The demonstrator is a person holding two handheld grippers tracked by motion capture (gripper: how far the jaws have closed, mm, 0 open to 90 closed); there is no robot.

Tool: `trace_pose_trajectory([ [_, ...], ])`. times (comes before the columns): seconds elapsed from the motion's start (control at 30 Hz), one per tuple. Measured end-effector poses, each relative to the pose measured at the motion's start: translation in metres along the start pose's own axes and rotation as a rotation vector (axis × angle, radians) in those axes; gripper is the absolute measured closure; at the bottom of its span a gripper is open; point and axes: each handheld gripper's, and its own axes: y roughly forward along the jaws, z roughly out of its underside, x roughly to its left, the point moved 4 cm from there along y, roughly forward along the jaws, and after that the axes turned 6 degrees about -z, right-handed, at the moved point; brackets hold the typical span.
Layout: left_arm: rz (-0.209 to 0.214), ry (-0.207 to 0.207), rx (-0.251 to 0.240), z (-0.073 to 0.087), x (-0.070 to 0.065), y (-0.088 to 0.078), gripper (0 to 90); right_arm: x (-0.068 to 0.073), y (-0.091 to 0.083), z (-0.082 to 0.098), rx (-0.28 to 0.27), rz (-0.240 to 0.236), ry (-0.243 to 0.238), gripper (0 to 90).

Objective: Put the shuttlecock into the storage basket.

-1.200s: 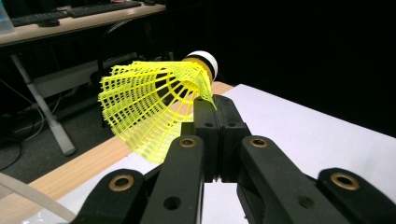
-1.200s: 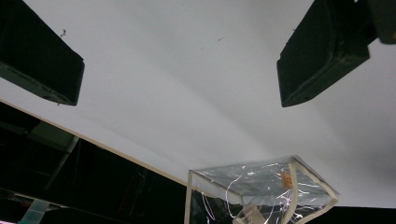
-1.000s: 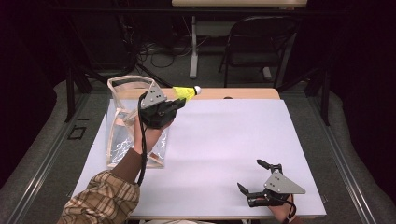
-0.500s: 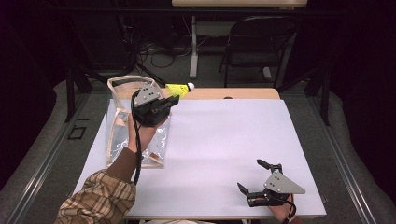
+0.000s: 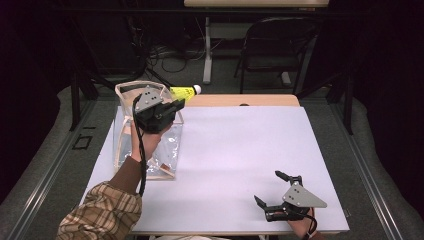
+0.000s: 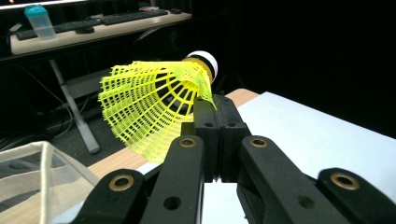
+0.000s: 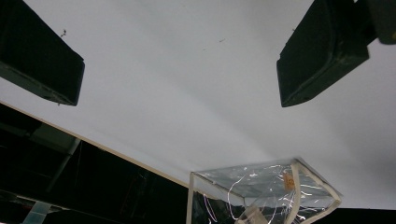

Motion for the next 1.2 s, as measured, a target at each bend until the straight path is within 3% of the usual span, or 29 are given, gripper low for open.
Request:
trace_pose_trajectory([
  [1.2, -0.102, -0.022, -0.028, -0.006, 0.040, -0.026, 90.0, 0.000, 0.001, 0.000, -0.001, 0.003, -0.001, 0.5],
])
